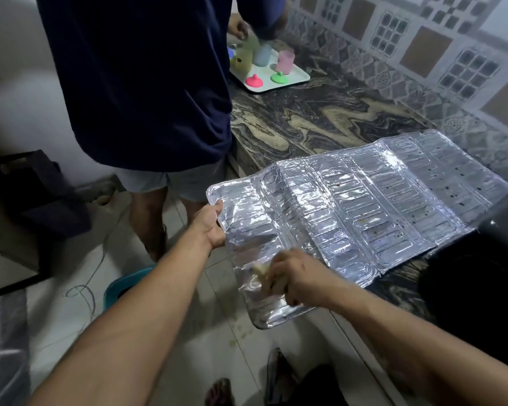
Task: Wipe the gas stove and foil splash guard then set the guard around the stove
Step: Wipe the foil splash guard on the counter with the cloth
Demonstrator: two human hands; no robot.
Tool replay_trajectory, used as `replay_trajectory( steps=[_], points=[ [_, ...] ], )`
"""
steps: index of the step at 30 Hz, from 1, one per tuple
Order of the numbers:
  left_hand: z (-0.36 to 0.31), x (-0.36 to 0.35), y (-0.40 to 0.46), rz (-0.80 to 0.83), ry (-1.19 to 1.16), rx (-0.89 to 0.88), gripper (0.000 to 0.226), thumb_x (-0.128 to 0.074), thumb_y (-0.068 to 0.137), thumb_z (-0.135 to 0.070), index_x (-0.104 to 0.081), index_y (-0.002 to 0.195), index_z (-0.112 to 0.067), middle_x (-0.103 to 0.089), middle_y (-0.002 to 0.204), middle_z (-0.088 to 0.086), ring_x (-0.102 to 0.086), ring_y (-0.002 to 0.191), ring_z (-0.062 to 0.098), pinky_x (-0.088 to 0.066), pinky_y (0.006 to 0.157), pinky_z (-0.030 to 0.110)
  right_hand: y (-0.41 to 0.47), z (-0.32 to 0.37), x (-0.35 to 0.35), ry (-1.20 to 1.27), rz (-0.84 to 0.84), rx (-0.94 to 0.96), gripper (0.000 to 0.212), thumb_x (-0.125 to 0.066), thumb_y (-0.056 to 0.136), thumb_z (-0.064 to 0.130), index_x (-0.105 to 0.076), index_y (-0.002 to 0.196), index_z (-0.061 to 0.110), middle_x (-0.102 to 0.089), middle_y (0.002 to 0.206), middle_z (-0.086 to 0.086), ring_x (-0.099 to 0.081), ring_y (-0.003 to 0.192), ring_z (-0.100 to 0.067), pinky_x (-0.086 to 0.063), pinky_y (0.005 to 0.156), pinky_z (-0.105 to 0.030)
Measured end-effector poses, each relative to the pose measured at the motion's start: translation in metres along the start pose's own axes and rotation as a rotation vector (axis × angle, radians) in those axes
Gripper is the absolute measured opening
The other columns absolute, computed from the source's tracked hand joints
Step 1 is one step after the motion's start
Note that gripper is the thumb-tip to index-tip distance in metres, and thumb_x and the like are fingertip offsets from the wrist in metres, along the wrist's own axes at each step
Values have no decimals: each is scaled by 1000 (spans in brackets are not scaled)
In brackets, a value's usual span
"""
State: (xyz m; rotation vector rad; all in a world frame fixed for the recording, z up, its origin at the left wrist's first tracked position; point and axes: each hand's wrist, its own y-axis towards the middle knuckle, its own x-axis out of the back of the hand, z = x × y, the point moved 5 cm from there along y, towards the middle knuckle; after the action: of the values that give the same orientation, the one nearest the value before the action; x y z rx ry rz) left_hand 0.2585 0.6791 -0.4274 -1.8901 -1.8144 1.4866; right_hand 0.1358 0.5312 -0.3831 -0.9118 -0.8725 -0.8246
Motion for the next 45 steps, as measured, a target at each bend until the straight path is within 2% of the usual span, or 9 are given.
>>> replay_trajectory(
  steps=[6, 13, 17, 20, 24, 28, 32, 39, 45],
  points=[
    [-8, -6, -8, -71, 22, 4, 28, -36, 104, -20, -57, 91, -7, -61, 90, 3, -62, 95, 26, -35, 105, 55, -6, 5, -17, -115, 75, 32, 43, -57, 80, 10, -68, 117, 27, -58, 117, -3, -48, 109, -26, -45, 88, -37],
    [-5, 5, 3, -96, 11, 14, 38, -38, 103, -22, -50, 136, -8, -58, 133, 15, -56, 120, 37, -48, 75, 61, -23, 34, -73, -197, 269, 172, 33, -62, 74, 13, -74, 102, 26, -58, 114, -2, -46, 113, -22, -44, 93, -39],
    [-11, 3, -2, -147, 128, -78, 22, -46, 96, -6, -61, 110, 3, -67, 97, 17, -65, 83, 34, -57, 54, 46, -22, 26, -50, 85, 309, 38, 52, -62, 59, 8, -71, 102, 36, -69, 102, 12, -63, 93, -11, -55, 83, -34],
    [-15, 6, -6, -356, 404, -228, 21, -47, 84, 8, -56, 102, 6, -58, 88, 13, -57, 73, 25, -45, 63, 27, -18, -6, 14, 349, 66, -152, 44, -60, 68, 8, -67, 107, 27, -70, 105, 5, -63, 93, -11, -53, 83, -29],
    [-15, -4, -16, -605, 971, -402, 76, -59, 86, -17, -19, 151, -10, -24, 155, 17, -27, 141, 35, -23, 115, 41, -20, -58, 76, 743, -303, -296, 22, -78, 76, 8, -64, 89, 19, -70, 82, 1, -65, 71, -2, -47, 63, -13],
    [-1, -40, -15, -563, 1289, -679, 59, -63, 79, -21, -45, 135, -15, -24, 155, 10, -17, 143, 31, -12, 117, 43, -21, -103, 80, 1056, -349, -465, 26, -76, 79, 12, -68, 101, 1, -69, 81, -6, -64, 71, -13, -50, 62, -15],
    [29, -84, -17, -273, 1459, -794, 41, -56, 85, -20, -51, 126, -16, -40, 145, 5, -26, 140, 25, -18, 117, 47, -34, -145, 82, 640, -553, -735, 53, -88, 63, 39, -55, 97, 14, -63, 88, -2, -58, 78, -18, -40, 59, -30],
    [66, -119, -10, 24, 1731, -727, 59, -47, 97, -26, -23, 151, -18, -5, 162, 3, 4, 149, 20, 10, 118, 50, -48, -137, 90, -28, -721, -645, 19, -55, 90, 22, -57, 108, 16, -57, 111, -10, -49, 103, -27, -38, 85, -35],
    [82, -130, -1, 111, 1947, -605, 84, -48, 95, -45, 3, 154, -14, 17, 160, 5, 19, 146, 22, 17, 112, 51, -42, -136, 35, -160, -260, -295, 64, -11, 94, 60, -30, 149, 33, -25, 158, 4, -15, 147, -20, -10, 121, -43]
  ],
)
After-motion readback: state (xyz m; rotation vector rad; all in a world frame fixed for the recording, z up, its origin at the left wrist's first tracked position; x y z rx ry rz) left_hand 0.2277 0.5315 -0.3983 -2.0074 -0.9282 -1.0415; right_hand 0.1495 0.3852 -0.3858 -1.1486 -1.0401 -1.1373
